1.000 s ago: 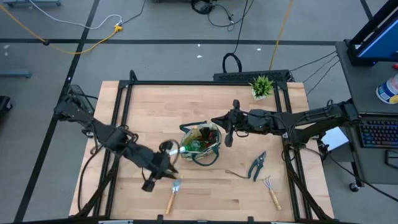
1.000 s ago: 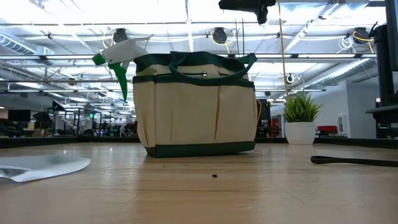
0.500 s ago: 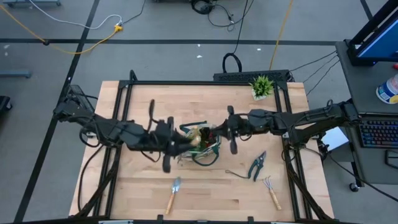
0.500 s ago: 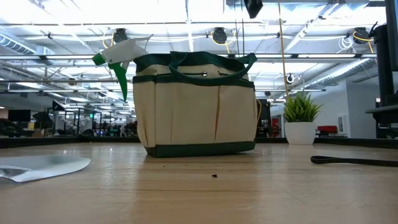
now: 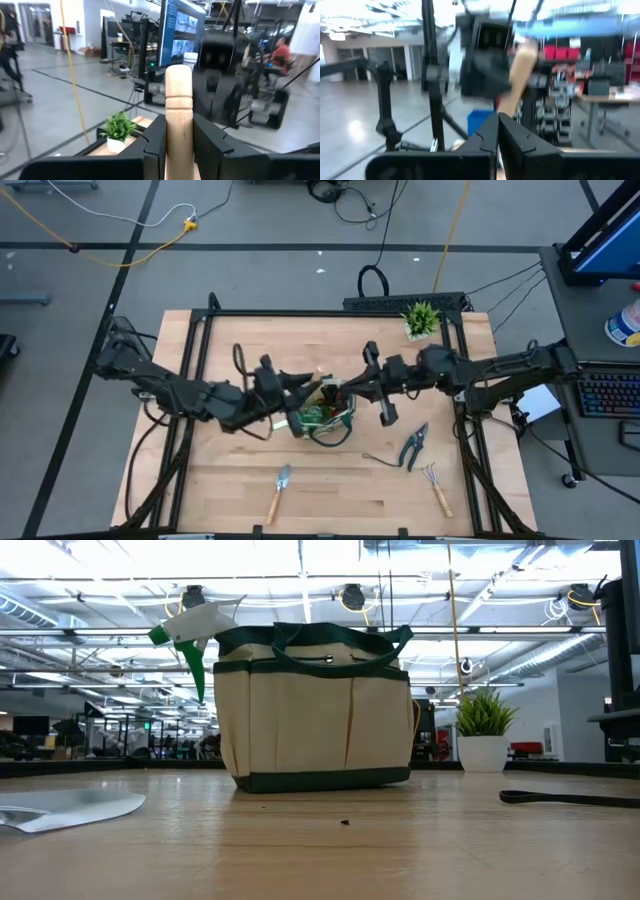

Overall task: Pick & Place Garden tools in Gardening bag
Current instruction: Put the left hand rake into the gardening bag

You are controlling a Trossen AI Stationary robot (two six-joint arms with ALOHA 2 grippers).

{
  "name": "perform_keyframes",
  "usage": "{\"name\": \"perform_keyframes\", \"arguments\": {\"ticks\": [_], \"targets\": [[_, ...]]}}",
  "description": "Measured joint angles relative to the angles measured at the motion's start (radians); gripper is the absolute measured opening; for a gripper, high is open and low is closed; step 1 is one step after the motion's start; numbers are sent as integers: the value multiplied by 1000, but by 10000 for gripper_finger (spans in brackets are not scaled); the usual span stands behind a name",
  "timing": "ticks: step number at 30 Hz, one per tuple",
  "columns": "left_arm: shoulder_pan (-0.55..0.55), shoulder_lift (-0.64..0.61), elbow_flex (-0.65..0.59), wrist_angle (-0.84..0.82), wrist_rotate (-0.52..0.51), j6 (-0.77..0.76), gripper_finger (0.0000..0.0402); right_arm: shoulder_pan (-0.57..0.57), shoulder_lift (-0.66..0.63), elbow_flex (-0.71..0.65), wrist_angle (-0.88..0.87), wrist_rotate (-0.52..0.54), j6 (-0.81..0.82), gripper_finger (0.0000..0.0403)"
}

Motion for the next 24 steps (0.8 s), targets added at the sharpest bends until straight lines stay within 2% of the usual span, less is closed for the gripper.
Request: {"name": "perform_keyframes", "arguments": {"ticks": [4,9,13,19,24], "targets": [[1,80,-1,120,-18,92,68,0,-26,0,5,0,-45,35],[1,145,-1,297,-26,221,68,0,-49,0,4,8,-98,92],[1,164,-1,318,-22,274,68,0,-52,0,2,54,-146,145],[17,164,-1,325,29,288,68,0,-51,0,-9,111,-126,220],[45,164,-1,323,103,287,68,0,-51,0,-20,112,-72,261]]}}
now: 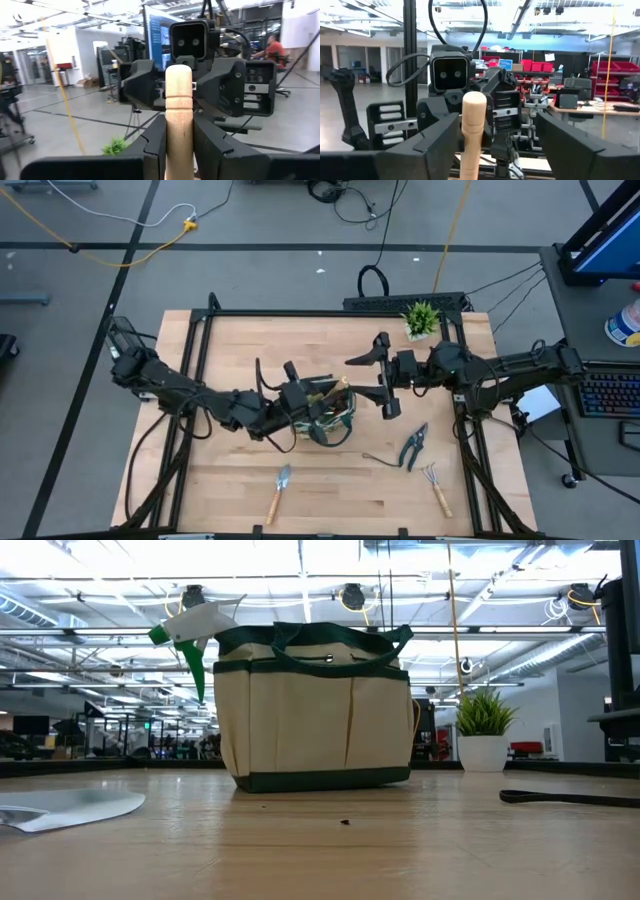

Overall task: Pick & Place Garden tools in Gardening bag
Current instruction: Put the left hand rake into the gardening bag

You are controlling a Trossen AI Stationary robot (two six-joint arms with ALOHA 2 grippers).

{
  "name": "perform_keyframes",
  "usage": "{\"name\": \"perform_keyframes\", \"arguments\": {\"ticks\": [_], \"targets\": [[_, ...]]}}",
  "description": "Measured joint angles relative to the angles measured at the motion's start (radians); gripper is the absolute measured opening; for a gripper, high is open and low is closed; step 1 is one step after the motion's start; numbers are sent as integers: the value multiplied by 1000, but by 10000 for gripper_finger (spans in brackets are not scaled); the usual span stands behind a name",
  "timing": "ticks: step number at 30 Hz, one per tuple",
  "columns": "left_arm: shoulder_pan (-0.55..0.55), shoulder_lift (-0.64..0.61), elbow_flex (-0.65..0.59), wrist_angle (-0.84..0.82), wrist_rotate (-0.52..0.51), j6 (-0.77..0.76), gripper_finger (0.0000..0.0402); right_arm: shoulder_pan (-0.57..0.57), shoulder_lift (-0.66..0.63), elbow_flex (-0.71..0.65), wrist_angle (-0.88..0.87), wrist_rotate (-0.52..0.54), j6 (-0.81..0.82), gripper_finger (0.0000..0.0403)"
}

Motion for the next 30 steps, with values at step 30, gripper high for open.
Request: {"name": "perform_keyframes", "arguments": {"ticks": [30], "targets": [[105,74,0,83,180,-138,68,-40,0,-1,-40,-3,76,155]]}}
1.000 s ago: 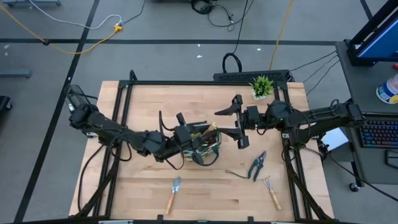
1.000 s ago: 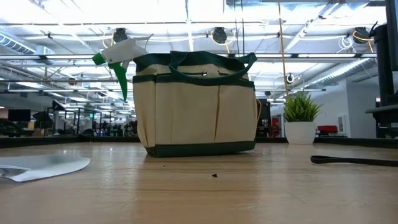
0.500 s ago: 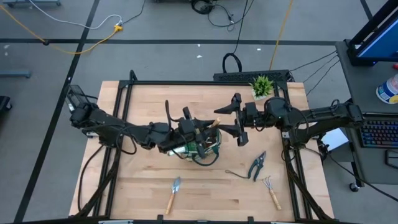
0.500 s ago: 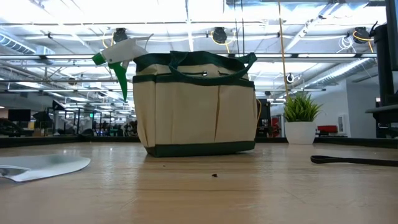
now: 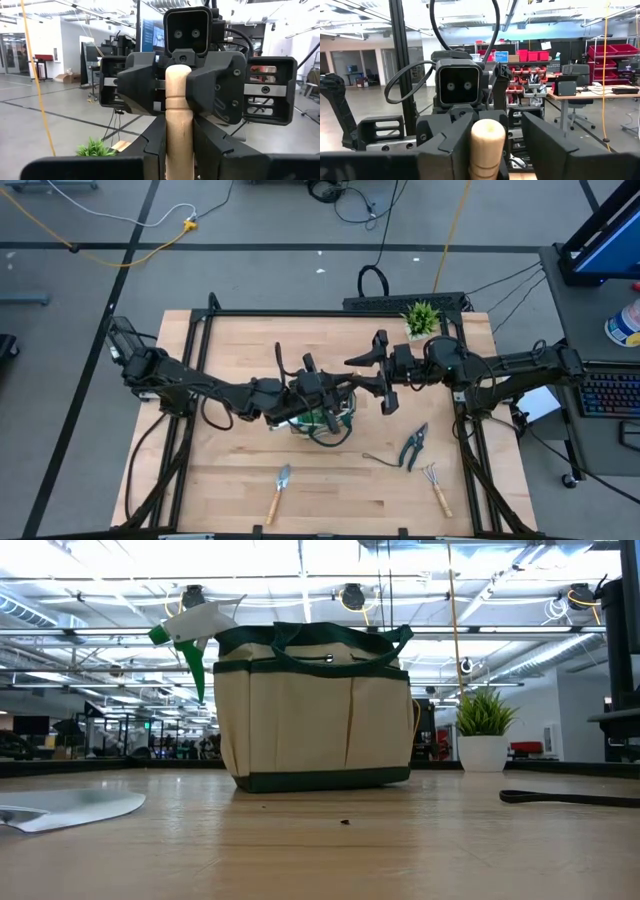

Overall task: Pick & Place Garden tools in Gardening bag
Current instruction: Put the left hand rake into the gardening bag

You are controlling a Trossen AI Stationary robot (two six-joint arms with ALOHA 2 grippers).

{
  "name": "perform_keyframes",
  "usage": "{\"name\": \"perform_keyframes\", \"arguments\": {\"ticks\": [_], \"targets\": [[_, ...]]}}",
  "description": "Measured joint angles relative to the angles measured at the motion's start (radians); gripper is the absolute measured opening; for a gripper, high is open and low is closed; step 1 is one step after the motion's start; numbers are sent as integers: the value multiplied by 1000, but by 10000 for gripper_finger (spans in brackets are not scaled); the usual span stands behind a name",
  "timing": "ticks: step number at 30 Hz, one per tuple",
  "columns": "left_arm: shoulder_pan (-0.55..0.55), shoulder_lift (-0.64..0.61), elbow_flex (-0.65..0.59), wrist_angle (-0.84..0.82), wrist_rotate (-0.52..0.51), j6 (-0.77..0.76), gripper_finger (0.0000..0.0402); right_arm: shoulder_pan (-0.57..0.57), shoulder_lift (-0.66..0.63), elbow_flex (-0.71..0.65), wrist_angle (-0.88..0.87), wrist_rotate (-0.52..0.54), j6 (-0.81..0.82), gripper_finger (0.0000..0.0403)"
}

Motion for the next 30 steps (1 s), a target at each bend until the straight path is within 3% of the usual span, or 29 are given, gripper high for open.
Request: {"name": "perform_keyframes", "arguments": {"ticks": [10,19,24,30], "targets": [[0,0,-1,1,-1,3,68,1,-1,0,-23,-4,32,60],[-2,-1,-1,-11,-2,13,72,0,0,0,-32,-2,50,55],[-26,-9,-1,-64,-49,47,169,0,1,0,-66,13,50,55],[-73,-74,1,-213,-241,103,250,-1,2,-1,-137,85,50,55]]}}
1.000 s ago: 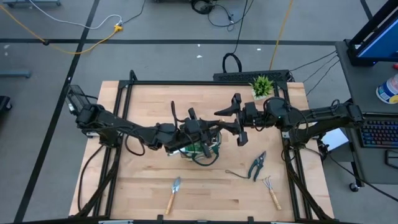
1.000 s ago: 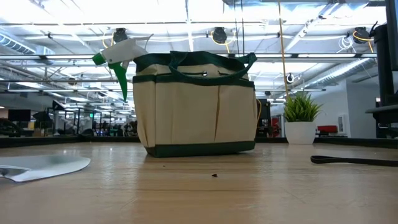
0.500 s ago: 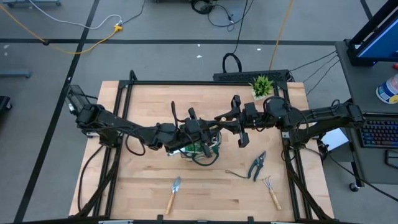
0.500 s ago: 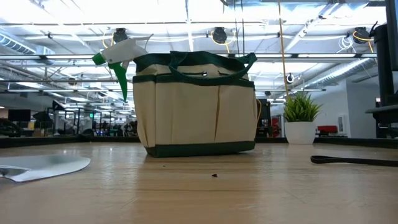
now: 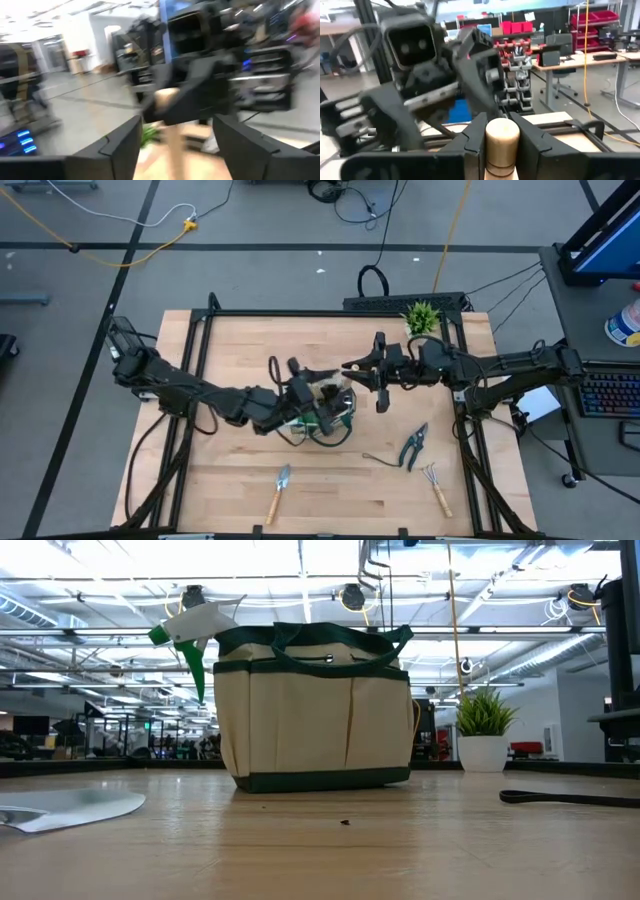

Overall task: Pick & Place Garden tools in Gardening bag
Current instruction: Put the left hand rake into the gardening bag

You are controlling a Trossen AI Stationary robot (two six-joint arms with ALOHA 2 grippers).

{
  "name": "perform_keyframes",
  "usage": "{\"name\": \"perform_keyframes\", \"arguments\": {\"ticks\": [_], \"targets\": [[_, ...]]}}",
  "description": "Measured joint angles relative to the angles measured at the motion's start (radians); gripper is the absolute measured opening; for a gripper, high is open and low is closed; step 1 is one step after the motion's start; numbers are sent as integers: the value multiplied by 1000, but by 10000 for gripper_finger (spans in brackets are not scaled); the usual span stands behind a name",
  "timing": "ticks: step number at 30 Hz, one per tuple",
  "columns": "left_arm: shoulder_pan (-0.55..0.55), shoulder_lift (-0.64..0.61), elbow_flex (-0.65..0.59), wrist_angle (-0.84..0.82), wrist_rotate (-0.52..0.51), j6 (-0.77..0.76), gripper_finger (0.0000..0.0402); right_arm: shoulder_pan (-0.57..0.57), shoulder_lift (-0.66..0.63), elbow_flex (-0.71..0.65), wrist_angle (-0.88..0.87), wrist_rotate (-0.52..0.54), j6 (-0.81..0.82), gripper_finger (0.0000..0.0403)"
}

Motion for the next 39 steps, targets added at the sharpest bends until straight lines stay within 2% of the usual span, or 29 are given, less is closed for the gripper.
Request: {"name": "perform_keyframes", "arguments": {"ticks": [7,12,14,17,20,23,26,30,34,39], "targets": [[-74,-117,0,-227,-264,-49,287,2,4,0,-3,-13,0,55],[-137,-186,0,-390,-359,-148,293,2,86,0,124,-115,39,55],[-156,-214,0,-468,-358,-207,294,2,135,0,196,-161,54,55],[-176,-260,0,-632,-349,-346,294,1,204,0,263,-168,56,55],[-182,-304,0,-804,-289,-522,294,-11,262,0,321,-171,56,55],[-185,-332,-1,-902,-220,-626,294,-35,311,0,369,-182,54,55],[-185,-340,-1,-918,-161,-631,294,-74,346,0,368,-192,47,55],[-186,-339,-1,-936,-147,-627,294,-125,373,0,390,-207,42,55],[-174,-339,-1,-947,-121,-637,294,-172,389,0,449,-295,68,55],[-148,-339,-1,-949,-74,-653,294,-199,429,1,530,-429,175,55]]}}
